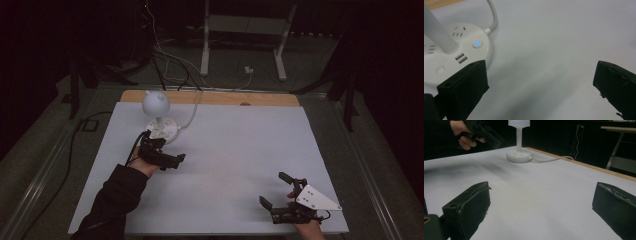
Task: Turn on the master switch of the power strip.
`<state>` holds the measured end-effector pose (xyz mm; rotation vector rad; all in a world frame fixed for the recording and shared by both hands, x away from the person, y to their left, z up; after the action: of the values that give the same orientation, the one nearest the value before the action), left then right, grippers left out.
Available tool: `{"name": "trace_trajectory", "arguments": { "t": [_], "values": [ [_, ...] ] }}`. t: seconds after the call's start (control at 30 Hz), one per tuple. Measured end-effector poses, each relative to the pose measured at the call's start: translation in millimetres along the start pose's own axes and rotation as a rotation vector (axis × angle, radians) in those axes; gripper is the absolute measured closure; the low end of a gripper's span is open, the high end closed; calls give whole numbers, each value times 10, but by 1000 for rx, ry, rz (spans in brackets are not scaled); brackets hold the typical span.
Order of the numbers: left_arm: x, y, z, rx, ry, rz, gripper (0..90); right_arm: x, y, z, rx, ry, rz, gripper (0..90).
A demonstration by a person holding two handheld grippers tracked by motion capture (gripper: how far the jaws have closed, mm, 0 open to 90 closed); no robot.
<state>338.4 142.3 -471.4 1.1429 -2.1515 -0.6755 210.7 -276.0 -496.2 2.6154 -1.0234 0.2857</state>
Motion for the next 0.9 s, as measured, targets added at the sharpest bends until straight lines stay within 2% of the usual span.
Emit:
{"name": "trace_trajectory", "arguments": {
  "t": [0.23,0.5,0.9],
  "values": [
    [-3,135,188,4,-15,20,2,-10,-6,-5,-1,0,0,14],
    [20,212,430,-12,-43,31,2,-18,-10,-10,1,2,-2,14],
    [-22,291,785,-26,-43,61,2,-22,-17,-3,-7,3,-3,13]
  ]
}}
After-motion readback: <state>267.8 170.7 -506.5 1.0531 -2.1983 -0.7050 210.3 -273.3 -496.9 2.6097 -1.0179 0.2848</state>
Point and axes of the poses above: each handheld gripper's, and its own axes: y roughly backward along the jaws, z roughly out of its underside, x roughly to its right, the point moved 1 cm from there along -y, roughly forward along the jaws, and after that the axes turned 15 degrees about y, right-handed, at the moved point
